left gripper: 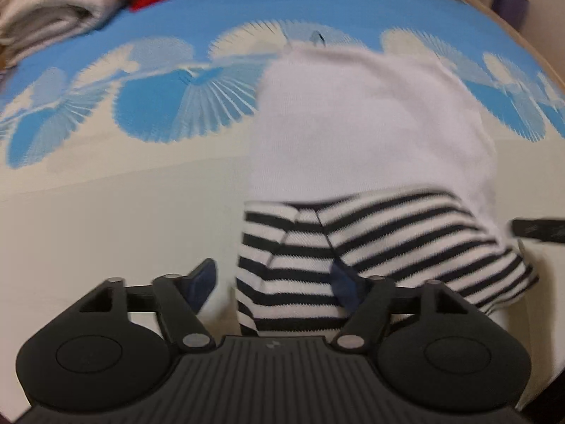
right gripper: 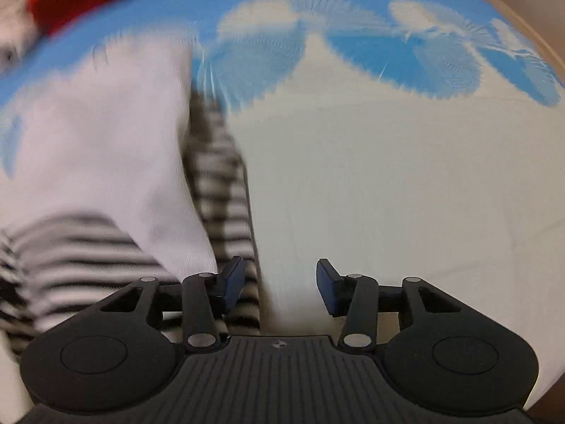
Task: Fold small clothes
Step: 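Release and withdraw both open grippers from the folded hoodie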
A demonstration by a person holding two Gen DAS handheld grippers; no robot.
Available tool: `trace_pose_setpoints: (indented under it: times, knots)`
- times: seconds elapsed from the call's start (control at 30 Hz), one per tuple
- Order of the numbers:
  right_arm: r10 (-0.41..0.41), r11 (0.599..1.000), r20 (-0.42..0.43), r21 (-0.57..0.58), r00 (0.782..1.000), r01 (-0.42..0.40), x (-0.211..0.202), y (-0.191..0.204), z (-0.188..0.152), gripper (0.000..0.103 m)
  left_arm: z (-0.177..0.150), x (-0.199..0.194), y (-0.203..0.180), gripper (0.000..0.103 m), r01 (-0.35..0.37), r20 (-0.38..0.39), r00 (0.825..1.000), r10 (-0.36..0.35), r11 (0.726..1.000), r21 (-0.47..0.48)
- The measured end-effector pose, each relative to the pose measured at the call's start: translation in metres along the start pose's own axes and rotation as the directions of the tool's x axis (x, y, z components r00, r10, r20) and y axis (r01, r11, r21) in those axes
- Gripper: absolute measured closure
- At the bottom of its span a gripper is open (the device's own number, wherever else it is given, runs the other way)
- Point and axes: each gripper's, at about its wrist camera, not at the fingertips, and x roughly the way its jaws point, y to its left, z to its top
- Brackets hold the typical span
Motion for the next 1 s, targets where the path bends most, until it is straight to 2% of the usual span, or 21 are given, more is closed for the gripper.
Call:
trace_pose_setpoints:
  times: [0.07,0.17,0.33,0.37,0.4,0.47,0.53,0.57,0.63,0.67,0.7,0.73,0.77,0.8,0.83,0.9,0.97,1.0]
  knots:
    - [0.051,0.999,0.087,-0.016,0.995,-0.050,-0.036,-0.008,0.006,0.057,0.002,-0.015,0.000,0.017,-0.051,0.043,0.998,0.051,0.999,0.008]
    - [0.105,0.992,0.190,-0.086,0.976,-0.090,-0.084,-0.016,0.007,0.053,0.003,-0.055,-0.001,0.014,-0.132,0.121,0.984,0.130,0.991,0.005]
    - [0.183,0.980,0.305,-0.135,0.935,-0.147,-0.146,-0.029,-0.010,0.032,-0.006,-0.123,-0.009,0.013,-0.131,0.218,0.967,0.132,0.991,-0.019]
    - [0.191,0.978,0.323,-0.142,0.927,-0.152,-0.156,-0.029,-0.016,0.028,-0.012,-0.136,-0.014,0.007,-0.129,0.240,0.962,0.129,0.992,-0.016]
    - [0.200,0.976,0.340,-0.149,0.919,-0.157,-0.163,-0.030,-0.023,0.024,-0.021,-0.150,-0.020,0.002,-0.124,0.267,0.956,0.123,0.992,-0.013]
    - [0.215,0.972,0.363,-0.172,0.907,-0.161,-0.173,-0.032,-0.039,0.018,-0.042,-0.171,-0.037,0.001,-0.118,0.311,0.943,0.114,0.993,-0.007]
    - [0.230,0.961,0.369,-0.229,0.900,-0.152,-0.175,-0.028,-0.058,0.016,-0.072,-0.178,-0.057,0.001,-0.097,0.320,0.943,0.088,0.995,0.013]
    - [0.237,0.955,0.370,-0.259,0.898,-0.145,-0.172,-0.027,-0.071,0.016,-0.090,-0.178,-0.070,0.001,-0.077,0.309,0.949,0.062,0.996,0.036]
    - [0.242,0.941,0.370,-0.316,0.897,-0.123,-0.163,-0.026,-0.093,0.016,-0.121,-0.168,-0.090,0.001,-0.050,0.303,0.952,0.030,0.997,0.061]
    - [0.232,0.941,0.373,-0.319,0.898,-0.110,-0.158,-0.028,-0.103,0.016,-0.138,-0.160,-0.096,0.001,-0.053,0.300,0.953,0.036,0.997,0.047]
    - [0.216,0.948,0.362,-0.300,0.907,-0.106,-0.152,-0.030,-0.108,0.017,-0.150,-0.149,-0.100,0.001,-0.056,0.252,0.967,0.045,0.998,0.035]
    - [0.207,0.952,0.326,-0.284,0.922,-0.113,-0.150,-0.028,-0.108,0.017,-0.152,-0.137,-0.103,0.001,-0.060,0.156,0.986,0.056,0.998,0.025]
    - [0.216,0.954,0.323,-0.272,0.921,-0.128,-0.153,-0.028,-0.109,0.017,-0.149,-0.134,-0.102,0.001,-0.041,0.121,0.992,0.041,0.999,-0.002]
    - [0.226,0.954,0.331,-0.266,0.916,-0.139,-0.152,-0.028,-0.109,0.017,-0.146,-0.135,-0.097,0.001,-0.022,0.152,0.988,0.026,0.999,-0.029]
    - [0.206,0.956,0.330,-0.268,0.921,-0.118,-0.149,-0.028,-0.109,0.017,-0.144,-0.138,-0.095,0.001,-0.036,0.193,0.980,0.043,0.999,-0.039]
    - [0.150,0.964,0.319,-0.259,0.936,-0.066,-0.141,-0.026,-0.109,0.017,-0.138,-0.137,-0.093,0.001,-0.113,0.245,0.963,0.115,0.993,-0.025]
    - [0.159,0.965,0.302,-0.251,0.940,-0.082,-0.138,-0.024,-0.109,0.017,-0.134,-0.132,-0.089,0.001,-0.124,0.238,0.962,0.133,0.991,-0.049]
    - [0.160,0.964,0.299,-0.255,0.941,-0.083,-0.137,-0.023,-0.110,0.017,-0.133,-0.130,-0.085,0.001,-0.099,0.223,0.968,0.117,0.991,-0.089]
